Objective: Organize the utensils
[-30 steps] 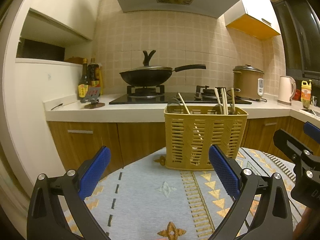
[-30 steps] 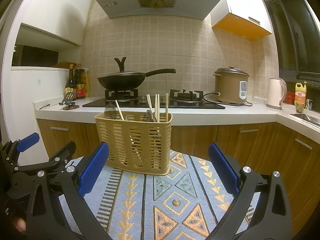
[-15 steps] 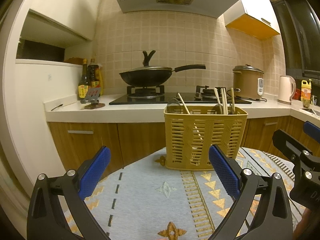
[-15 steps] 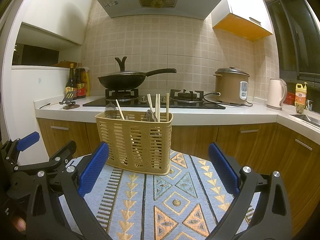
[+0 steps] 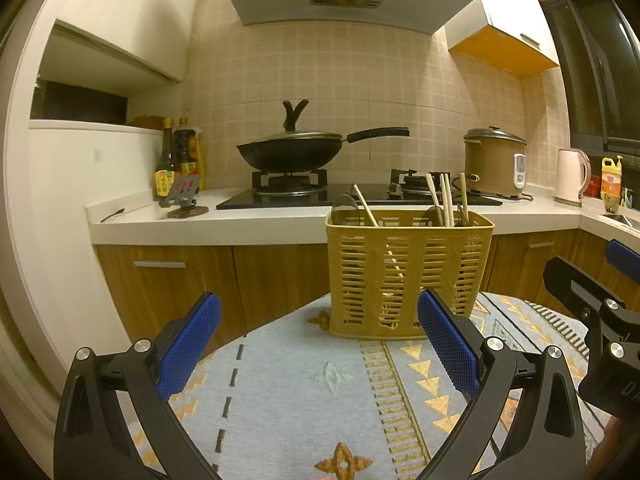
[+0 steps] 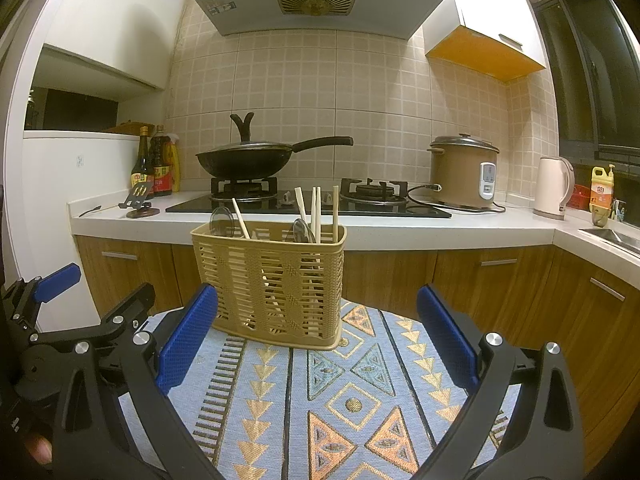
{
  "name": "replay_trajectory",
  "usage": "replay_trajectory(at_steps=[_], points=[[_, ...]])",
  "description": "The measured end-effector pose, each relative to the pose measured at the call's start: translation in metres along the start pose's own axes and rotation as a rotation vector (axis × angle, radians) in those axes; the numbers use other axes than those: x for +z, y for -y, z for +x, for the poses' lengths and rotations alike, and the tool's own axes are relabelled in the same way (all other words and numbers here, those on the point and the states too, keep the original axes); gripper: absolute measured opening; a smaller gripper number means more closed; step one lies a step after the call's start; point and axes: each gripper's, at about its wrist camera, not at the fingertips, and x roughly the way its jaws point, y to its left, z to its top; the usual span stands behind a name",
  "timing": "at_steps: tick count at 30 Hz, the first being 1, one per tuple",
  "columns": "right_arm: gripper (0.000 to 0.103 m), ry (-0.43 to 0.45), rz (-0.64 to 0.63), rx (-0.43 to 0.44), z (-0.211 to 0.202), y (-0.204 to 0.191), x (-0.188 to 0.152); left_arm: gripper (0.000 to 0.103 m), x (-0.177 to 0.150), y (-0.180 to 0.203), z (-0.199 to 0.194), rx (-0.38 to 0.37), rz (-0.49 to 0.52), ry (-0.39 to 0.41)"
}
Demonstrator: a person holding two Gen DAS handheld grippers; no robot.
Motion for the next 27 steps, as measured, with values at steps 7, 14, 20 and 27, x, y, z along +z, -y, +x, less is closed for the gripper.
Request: replay_trajectory(at_steps=[7,14,20,27], points=[[0.095,0.002,-0.004,0.000,0.000,-0.001,-0.001,0.095,0.001,-0.006,0.004,0.003,-0.029,-0.015],[0.095,0.001,-0.005,0.001,0.001,-0.001,-0.001,0.095,0.002,-0.011,0.006,0.005,-0.047,-0.021],[0.095,0.001,-0.005,0.001,0.001,0.000,-0.001,0.096,0.002,-0.010,0.005,-0.003,-0.044,-0.017],[0.095,0.000,-0.005,-0.001,0.001,0.000,-0.002,0.096,0.002,-0.012,0.005,0.020,-0.052,-0.021]])
